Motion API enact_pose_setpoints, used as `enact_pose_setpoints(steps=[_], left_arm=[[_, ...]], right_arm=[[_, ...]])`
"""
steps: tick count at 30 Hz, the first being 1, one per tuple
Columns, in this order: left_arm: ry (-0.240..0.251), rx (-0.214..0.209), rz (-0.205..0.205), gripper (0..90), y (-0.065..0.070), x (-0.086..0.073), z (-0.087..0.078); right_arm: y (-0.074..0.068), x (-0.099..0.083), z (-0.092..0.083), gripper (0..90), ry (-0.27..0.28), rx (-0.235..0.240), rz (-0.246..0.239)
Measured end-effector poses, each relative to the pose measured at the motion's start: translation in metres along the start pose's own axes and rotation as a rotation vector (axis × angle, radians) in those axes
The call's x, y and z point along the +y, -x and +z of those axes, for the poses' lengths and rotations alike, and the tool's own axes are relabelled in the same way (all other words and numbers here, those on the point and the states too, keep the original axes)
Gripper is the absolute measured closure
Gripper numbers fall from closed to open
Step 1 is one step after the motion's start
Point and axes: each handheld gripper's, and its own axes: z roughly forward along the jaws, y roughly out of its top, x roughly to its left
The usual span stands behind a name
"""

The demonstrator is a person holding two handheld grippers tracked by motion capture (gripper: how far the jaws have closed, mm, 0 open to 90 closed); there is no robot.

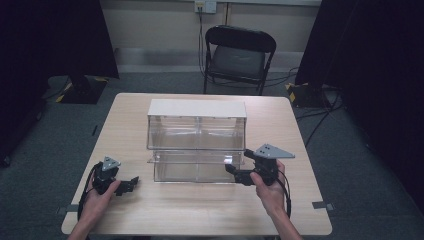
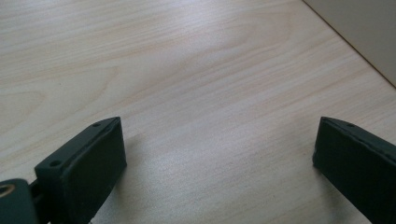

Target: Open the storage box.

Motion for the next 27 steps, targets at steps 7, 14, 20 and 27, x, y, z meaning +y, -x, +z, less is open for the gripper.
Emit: enact_pose_setpoints(steps=[7,14,20,27], left_arm=[[-0.001,0.001,0.005,1.7,-0.0004,0.0002,0.0001],[0.001,0.000,0.002,1.6,-0.0003,0.0002,0.0003],[0.001,-0.002,0.000,1.6,-0.0002,0.0001,0.0003],[-0.001,-0.005,0.000,1.5,-0.0002,0.0001,0.0003]], right_arm=[[0.0006,0.0002,0.0012,13.9,0.000,0.008,0.001],[0.0013,0.0014,0.0012,13.9,0.003,0.011,0.007],[0.0019,0.0047,0.0006,14.0,0.012,0.012,0.008],[0.0024,0.0074,0.0007,14.0,0.017,0.012,0.007]])
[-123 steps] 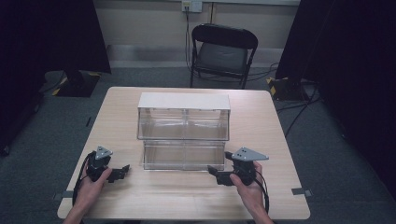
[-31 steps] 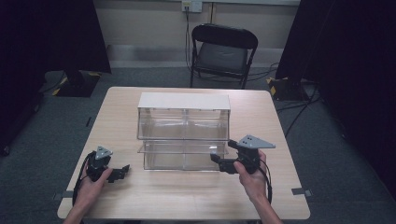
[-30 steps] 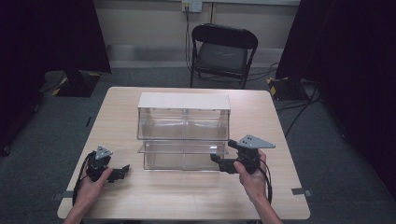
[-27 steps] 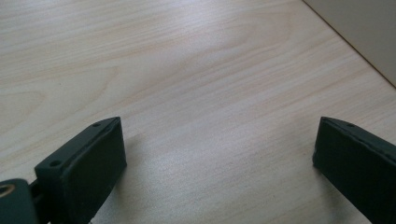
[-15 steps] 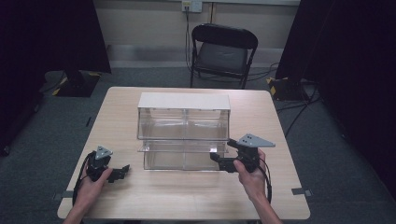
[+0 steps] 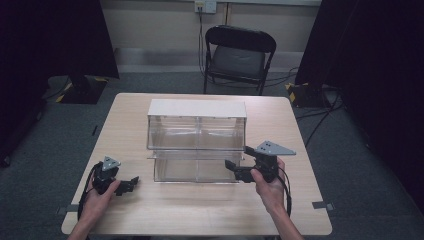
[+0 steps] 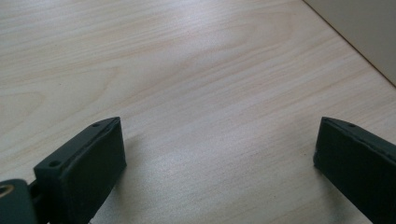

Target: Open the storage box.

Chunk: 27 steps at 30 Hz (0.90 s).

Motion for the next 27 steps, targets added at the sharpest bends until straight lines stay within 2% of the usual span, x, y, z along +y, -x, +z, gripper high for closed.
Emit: enact_pose_setpoints(steps=[27], left_arm=[[-0.002,0.001,0.007,1.3,-0.0006,0.0003,0.0001]], right_arm=[[0.0014,0.0046,0.0029,13.7,0.021,0.015,0.017]])
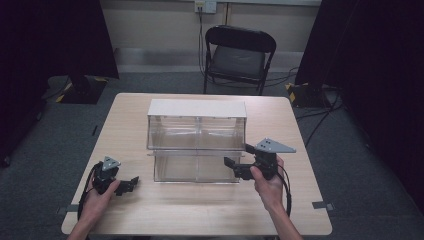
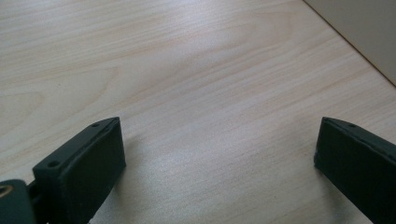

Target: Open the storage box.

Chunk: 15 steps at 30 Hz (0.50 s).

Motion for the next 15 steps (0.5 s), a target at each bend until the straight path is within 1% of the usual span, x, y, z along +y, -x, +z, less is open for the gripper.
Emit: enact_pose_setpoints(steps=[5,7,13,15], left_arm=[[0.000,-0.001,0.002,1.2,-0.0002,0.0001,0.0000],[0.001,-0.001,-0.003,1.2,0.0002,-0.0001,0.0001],[0.000,-0.001,0.001,1.2,0.0000,0.0000,0.0001],[0.001,-0.001,-0.004,1.2,0.0003,-0.0001,0.0001]], right_arm=[[0.0008,-0.0001,0.0002,13.8,0.000,0.007,-0.001],[0.0007,0.0000,0.0001,13.8,-0.001,0.006,-0.003],[0.0004,-0.0001,0.0000,13.8,-0.001,0.002,-0.001],[0.0005,-0.0001,0.0001,13.8,0.000,0.004,0.000]])
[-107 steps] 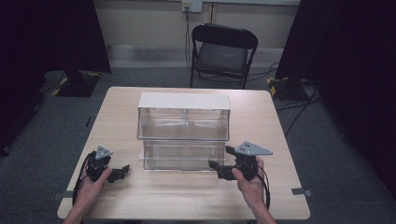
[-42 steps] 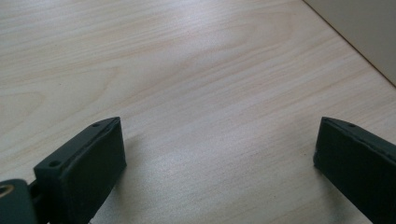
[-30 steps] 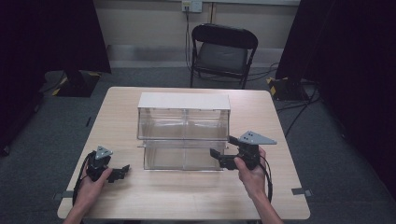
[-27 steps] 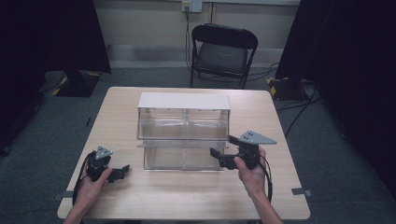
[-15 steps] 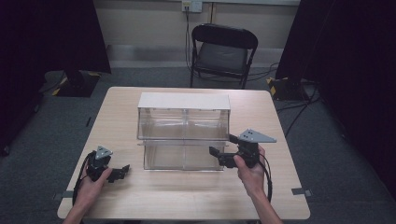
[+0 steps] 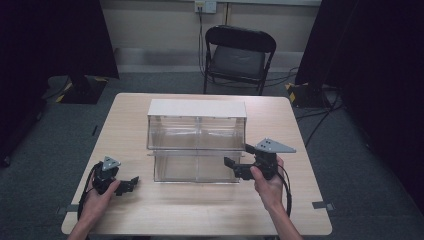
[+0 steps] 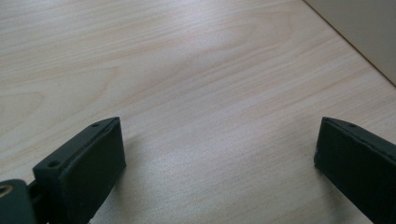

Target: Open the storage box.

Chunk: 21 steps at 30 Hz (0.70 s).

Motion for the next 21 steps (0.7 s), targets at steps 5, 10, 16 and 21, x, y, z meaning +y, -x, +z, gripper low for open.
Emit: enact_pose_setpoints(steps=[5,10,16,21], left_arm=[[-0.001,-0.001,0.002,1.3,-0.0002,0.0000,0.0000],[-0.001,-0.001,0.001,1.3,-0.0001,0.0000,0.0000],[-0.001,-0.001,0.002,1.3,-0.0001,0.0000,0.0000],[-0.001,-0.001,0.002,1.3,-0.0001,0.0000,0.0000]], right_arm=[[0.0001,0.0000,0.0000,13.8,0.000,0.001,0.000],[0.0001,-0.0001,0.0000,13.8,0.000,0.000,-0.001],[0.0001,-0.0002,0.0001,13.8,0.002,0.001,-0.001],[0.0003,-0.0001,0.0001,13.8,0.002,0.002,-0.004]])
